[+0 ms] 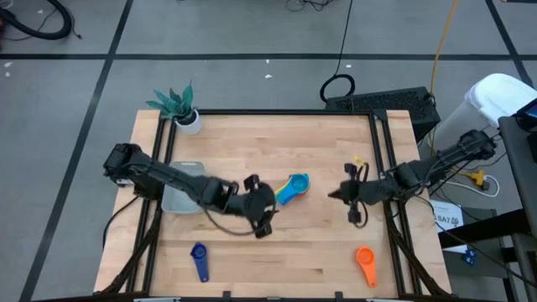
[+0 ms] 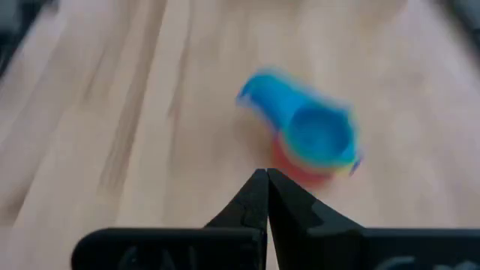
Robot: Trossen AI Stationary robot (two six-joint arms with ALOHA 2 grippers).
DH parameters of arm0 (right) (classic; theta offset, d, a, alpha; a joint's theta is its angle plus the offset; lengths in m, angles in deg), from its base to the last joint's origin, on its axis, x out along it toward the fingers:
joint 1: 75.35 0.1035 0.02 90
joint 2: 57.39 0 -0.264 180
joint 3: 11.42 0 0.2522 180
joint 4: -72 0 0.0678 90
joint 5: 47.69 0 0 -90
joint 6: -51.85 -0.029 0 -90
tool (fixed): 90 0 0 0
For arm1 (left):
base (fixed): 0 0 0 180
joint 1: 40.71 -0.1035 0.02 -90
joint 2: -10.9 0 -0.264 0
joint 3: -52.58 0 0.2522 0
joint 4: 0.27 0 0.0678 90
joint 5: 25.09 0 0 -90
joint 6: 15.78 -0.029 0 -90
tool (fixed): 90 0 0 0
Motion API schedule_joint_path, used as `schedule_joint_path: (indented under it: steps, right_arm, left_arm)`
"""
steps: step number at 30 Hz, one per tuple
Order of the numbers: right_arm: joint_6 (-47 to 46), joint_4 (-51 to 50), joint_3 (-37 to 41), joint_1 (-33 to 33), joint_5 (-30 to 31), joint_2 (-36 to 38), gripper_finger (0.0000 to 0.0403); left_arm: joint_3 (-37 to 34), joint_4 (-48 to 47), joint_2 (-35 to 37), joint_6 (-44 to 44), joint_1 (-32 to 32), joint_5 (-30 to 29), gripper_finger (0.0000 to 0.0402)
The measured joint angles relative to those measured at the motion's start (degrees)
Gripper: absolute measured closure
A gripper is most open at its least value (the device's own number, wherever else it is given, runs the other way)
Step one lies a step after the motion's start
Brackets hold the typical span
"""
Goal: Nest measuring cups in basket
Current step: Stack the orange measuring cup on top of the light blue measuring cup
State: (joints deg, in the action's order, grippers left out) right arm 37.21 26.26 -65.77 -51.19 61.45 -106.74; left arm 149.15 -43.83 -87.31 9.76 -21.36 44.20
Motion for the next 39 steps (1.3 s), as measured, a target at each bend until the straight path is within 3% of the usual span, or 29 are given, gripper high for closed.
schedule_joint_path:
  steps: [6,10,16,24,28,39]
  right_arm:
    - [-10.69,-17.99,-3.74,5.66,-12.06,-0.22,0.0403]
    - [-15.18,-22.41,-6.21,12.80,-16.54,-1.24,0.0392]
    - [-22.76,-22.80,-6.41,20.10,-23.35,-7.24,0.0329]
    - [-35.39,-18.17,-3.18,25.60,-25.67,-16.97,0.0238]
    - [-41.28,-13.86,-1.52,27.61,-28.35,-18.98,0.0223]
    - [-51.92,-6.49,-1.45,28.89,-26.34,-20.25,0.0220]
  left_arm:
    - [-0.48,1.85,0.00,2.02,5.90,-8.21,0.0250]
    - [-0.48,2.59,-0.02,1.35,7.54,-12.14,0.0250]
    - [-0.48,1.71,-0.02,2.20,7.68,-13.08,0.0250]
    - [-0.48,-1.42,-0.02,3.16,7.68,-14.42,0.0250]
    - [-0.48,-2.03,-0.02,3.53,7.68,-14.86,0.0250]
    - [-0.46,-2.18,-0.02,2.64,7.68,-15.75,0.0250]
